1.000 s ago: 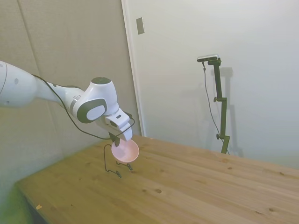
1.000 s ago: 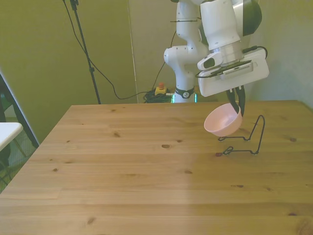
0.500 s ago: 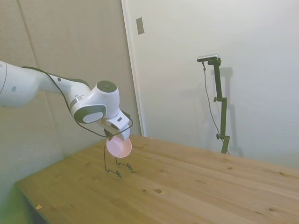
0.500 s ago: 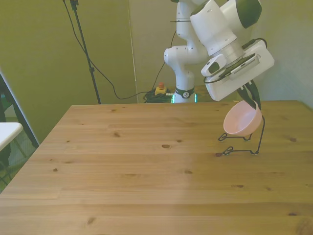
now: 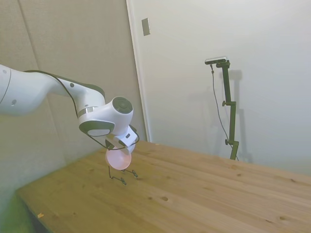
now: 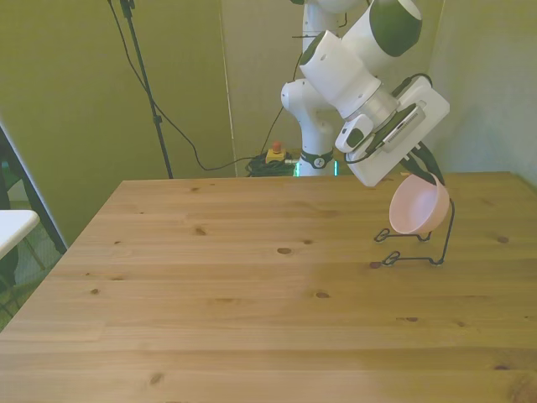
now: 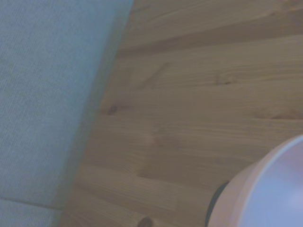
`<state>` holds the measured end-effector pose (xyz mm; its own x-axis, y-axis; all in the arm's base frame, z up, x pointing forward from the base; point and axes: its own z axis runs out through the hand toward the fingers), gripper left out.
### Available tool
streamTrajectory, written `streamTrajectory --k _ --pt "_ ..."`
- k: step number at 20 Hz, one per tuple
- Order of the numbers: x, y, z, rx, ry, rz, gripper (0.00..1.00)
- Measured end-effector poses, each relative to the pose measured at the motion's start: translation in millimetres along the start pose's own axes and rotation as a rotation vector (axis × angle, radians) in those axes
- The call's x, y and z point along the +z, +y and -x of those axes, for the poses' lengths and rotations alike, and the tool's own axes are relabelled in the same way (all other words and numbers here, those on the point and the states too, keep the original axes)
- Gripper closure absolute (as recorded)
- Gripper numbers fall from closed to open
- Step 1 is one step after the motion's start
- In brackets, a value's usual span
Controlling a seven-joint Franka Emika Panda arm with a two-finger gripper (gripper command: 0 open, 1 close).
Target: Load the bowl
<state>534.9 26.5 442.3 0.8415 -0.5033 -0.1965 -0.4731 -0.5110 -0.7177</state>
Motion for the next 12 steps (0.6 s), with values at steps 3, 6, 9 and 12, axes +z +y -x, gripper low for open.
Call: streamTrajectory --k 3,6,9,12 --pt "3 7 -3 -0.011 -0.016 -0.02 1.0" --pt "10 13 -7 -0.021 -0.03 -0.037 1.0" --pt "17 18 -11 -0.025 -0.047 -0.047 1.0" --pt "21 20 -15 -0.03 -0.061 -0.06 1.0"
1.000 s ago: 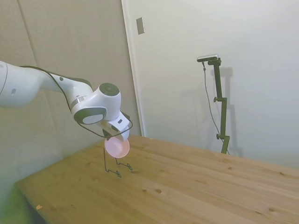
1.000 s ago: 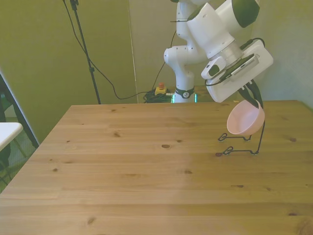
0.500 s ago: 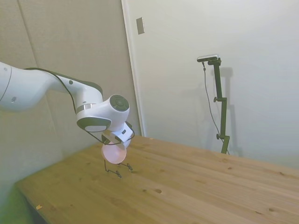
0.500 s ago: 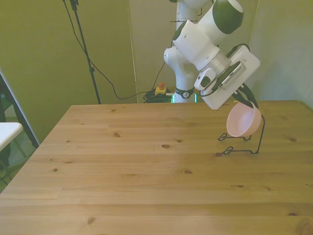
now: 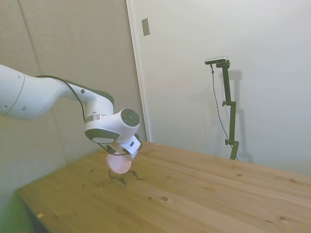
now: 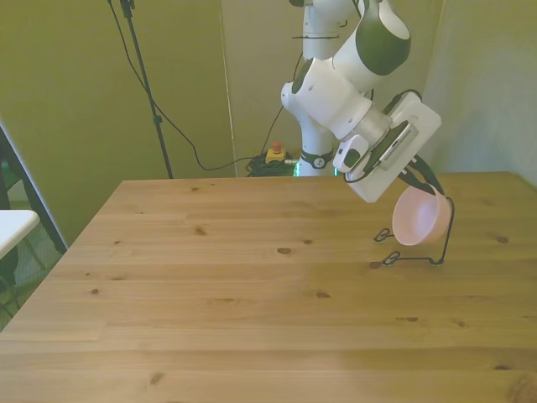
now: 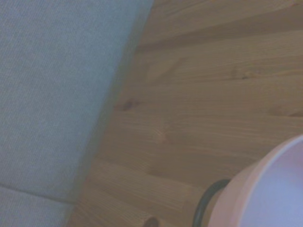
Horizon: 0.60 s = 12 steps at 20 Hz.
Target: Load the bowl
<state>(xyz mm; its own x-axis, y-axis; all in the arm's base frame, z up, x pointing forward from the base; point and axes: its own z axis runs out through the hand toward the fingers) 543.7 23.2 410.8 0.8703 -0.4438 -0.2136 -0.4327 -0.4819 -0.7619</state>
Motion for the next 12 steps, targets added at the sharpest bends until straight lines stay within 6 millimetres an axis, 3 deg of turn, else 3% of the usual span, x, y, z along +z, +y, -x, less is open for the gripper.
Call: streamTrajectory --k 12 --pt "4 14 -11 0.003 -0.017 -0.022 1.0"
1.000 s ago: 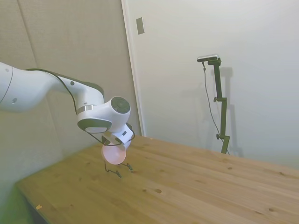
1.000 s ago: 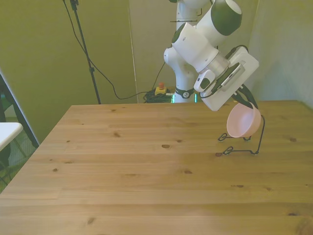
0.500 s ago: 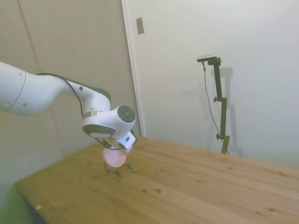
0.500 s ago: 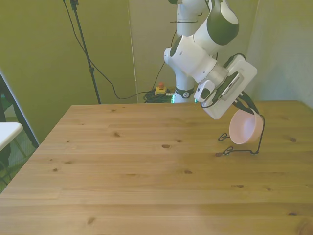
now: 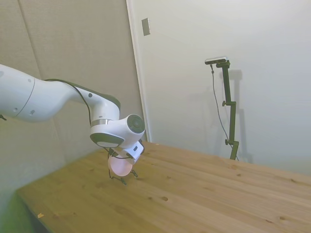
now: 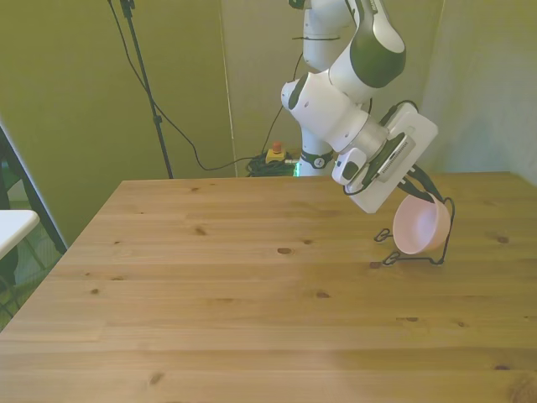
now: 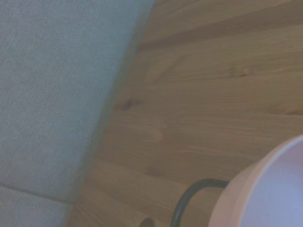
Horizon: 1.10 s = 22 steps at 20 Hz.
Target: Load the bowl
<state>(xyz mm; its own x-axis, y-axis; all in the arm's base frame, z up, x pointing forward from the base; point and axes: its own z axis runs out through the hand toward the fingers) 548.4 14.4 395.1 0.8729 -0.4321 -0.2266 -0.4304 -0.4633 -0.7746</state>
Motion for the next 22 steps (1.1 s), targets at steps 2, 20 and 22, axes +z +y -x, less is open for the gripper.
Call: streamTrajectory --k 2,20,22 --pt "-2 3 -2 0.001 0.0 -0.002 1.0" --pt "-2 12 -6 0.007 -0.011 -0.007 0.0" --pt "-4 12 -6 0.008 -0.007 -0.008 0.0"
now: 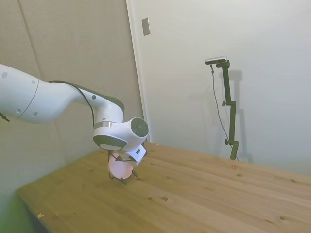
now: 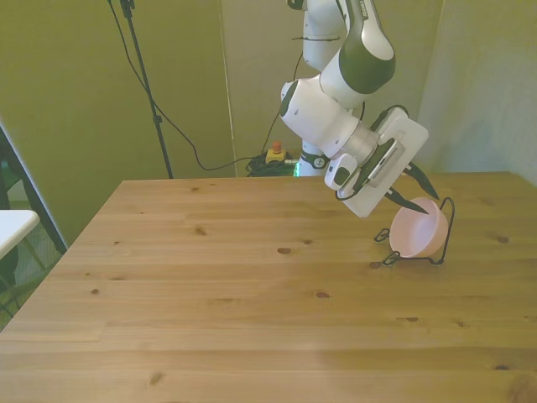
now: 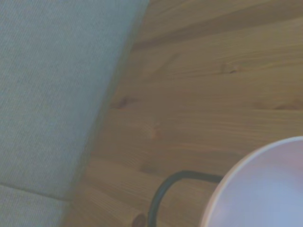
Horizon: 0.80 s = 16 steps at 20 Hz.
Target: Load the bowl
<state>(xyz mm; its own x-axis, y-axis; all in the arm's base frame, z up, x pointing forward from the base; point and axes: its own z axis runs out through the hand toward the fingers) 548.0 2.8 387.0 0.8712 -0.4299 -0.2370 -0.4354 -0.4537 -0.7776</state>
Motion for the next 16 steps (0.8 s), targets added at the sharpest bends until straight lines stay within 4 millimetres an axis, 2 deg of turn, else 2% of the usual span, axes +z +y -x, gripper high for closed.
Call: streamTrajectory --k 5,9,12,16 --pt "-15 -5 3 -0.008 0.001 -0.018 0.0" --pt "-32 -14 16 -0.01 0.02 0.008 0.0" --pt "-52 -21 33 0.028 0.083 0.081 0.0" --pt "-80 -28 66 0.09 0.179 0.189 0.0"
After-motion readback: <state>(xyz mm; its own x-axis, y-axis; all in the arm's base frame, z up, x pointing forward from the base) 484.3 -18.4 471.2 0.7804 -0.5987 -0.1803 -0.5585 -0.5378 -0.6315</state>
